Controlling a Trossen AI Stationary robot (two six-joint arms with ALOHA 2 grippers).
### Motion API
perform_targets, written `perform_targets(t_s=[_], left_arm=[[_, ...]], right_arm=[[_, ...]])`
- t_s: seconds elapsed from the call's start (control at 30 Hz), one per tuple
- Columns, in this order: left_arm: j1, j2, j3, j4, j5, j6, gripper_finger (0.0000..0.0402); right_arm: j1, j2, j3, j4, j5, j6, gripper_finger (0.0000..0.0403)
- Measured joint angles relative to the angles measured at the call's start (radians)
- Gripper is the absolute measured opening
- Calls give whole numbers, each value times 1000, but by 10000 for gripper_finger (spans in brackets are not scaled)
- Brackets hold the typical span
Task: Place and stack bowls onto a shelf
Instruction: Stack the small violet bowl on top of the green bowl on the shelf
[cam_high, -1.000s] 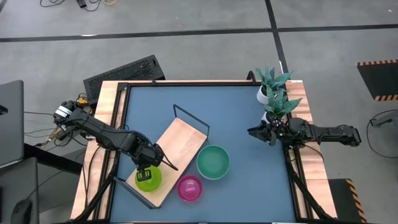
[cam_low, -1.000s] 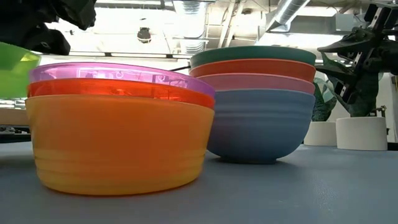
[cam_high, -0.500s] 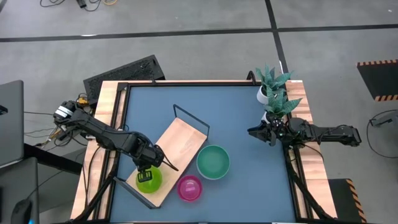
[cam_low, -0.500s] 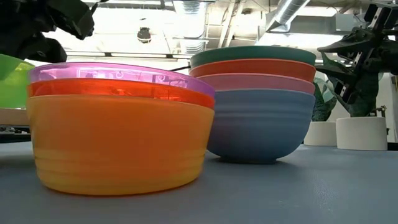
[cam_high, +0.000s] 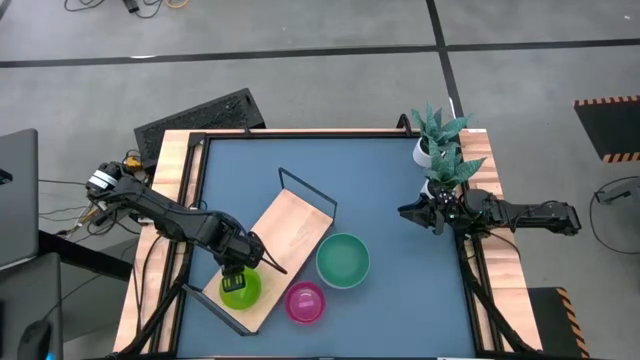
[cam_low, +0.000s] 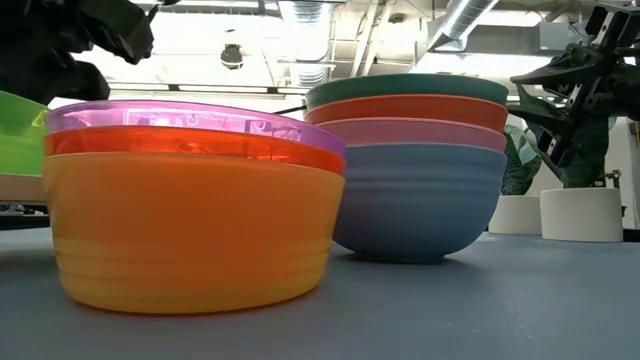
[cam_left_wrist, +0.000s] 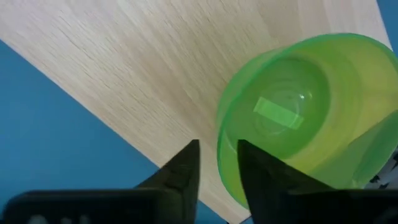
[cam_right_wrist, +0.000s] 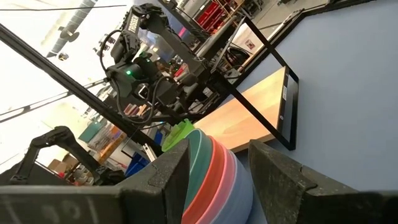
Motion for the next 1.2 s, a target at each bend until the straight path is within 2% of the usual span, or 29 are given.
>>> perform_targets(t_s=[0.13, 0.27, 0.43, 0.57, 0.73, 1.0, 1.2], left_arm=[[9, 0, 31, -6, -2, -12, 143], [24, 0, 129, -51, -39, -10, 170], [37, -1, 275, -58, -200, -50, 173], [42, 18, 318, 23, -343, -107, 174], [45, 142, 338, 59, -297, -106, 174], [29, 380, 467, 106, -305, 56, 174], [26, 503, 553, 102, -254, 133, 174]], right_arm=[[0, 0, 0, 0, 0, 0, 189], [0, 0, 0, 0, 0, 0, 189], [0, 0, 0, 0, 0, -1, 189], [0, 0, 0, 0, 0, 0, 189], [0, 0, 0, 0, 0, 7, 189], [1, 0, 0, 0, 0, 34, 189], [1, 0, 0, -1, -2, 59, 189]])
